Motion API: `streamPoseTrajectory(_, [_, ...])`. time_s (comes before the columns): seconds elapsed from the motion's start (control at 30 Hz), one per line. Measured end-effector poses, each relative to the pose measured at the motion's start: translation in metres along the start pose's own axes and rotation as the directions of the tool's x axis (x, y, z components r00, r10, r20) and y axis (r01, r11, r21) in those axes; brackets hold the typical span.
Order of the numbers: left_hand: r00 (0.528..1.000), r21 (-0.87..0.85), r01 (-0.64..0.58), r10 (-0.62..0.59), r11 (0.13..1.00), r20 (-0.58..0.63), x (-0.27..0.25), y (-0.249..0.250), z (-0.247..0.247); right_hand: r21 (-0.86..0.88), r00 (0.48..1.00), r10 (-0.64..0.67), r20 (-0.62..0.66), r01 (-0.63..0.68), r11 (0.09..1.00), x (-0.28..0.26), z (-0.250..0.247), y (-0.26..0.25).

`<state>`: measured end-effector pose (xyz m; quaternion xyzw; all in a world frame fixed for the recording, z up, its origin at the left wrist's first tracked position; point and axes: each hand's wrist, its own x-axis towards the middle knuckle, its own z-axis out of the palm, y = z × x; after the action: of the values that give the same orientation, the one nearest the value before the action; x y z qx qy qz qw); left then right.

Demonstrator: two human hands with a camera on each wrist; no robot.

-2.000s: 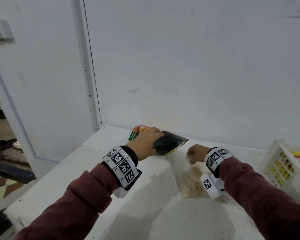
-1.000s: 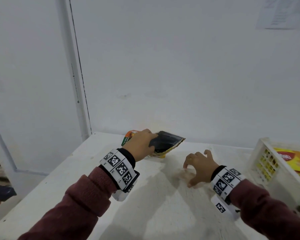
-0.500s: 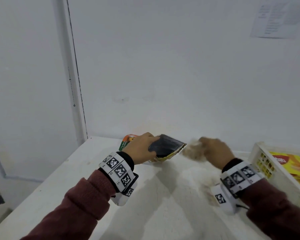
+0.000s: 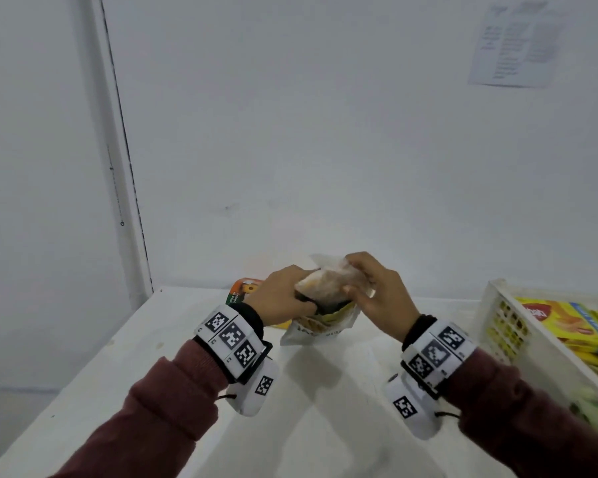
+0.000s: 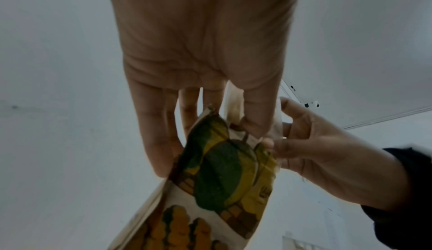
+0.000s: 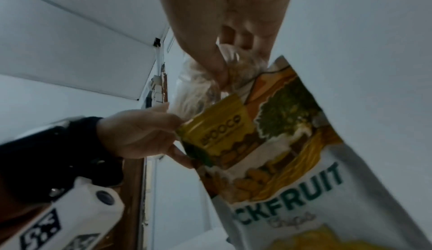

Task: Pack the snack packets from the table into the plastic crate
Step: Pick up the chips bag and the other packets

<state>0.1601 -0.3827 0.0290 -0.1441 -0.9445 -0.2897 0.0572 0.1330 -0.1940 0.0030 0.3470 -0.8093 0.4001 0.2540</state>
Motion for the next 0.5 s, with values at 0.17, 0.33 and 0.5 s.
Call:
streamPoseTrajectory(0.17, [0.999,-0.039,-0.015,0.016,0.999,0.028,0.002,-0.005,-0.001,-0.184,0.995,-0.03,0.096,0.047,0.982,0.003,-0.007,0.002])
streamPoseTrajectory(0.33, [0.999,-0.073,-0.033,0.033,0.997,0.005,0.007,-0.009,-0.002,-0.322,0.992,-0.071,0.106,0.102,0.941,0.009,-0.007,-0.004])
streamPoseTrajectory(0.5, [0.998,-0.088,-0.064,0.066,0.994,0.021,0.011,-0.015,-0.002,-0.357,0.998,-0.014,0.062,0.035,0.933,0.008,-0.001,-0.004])
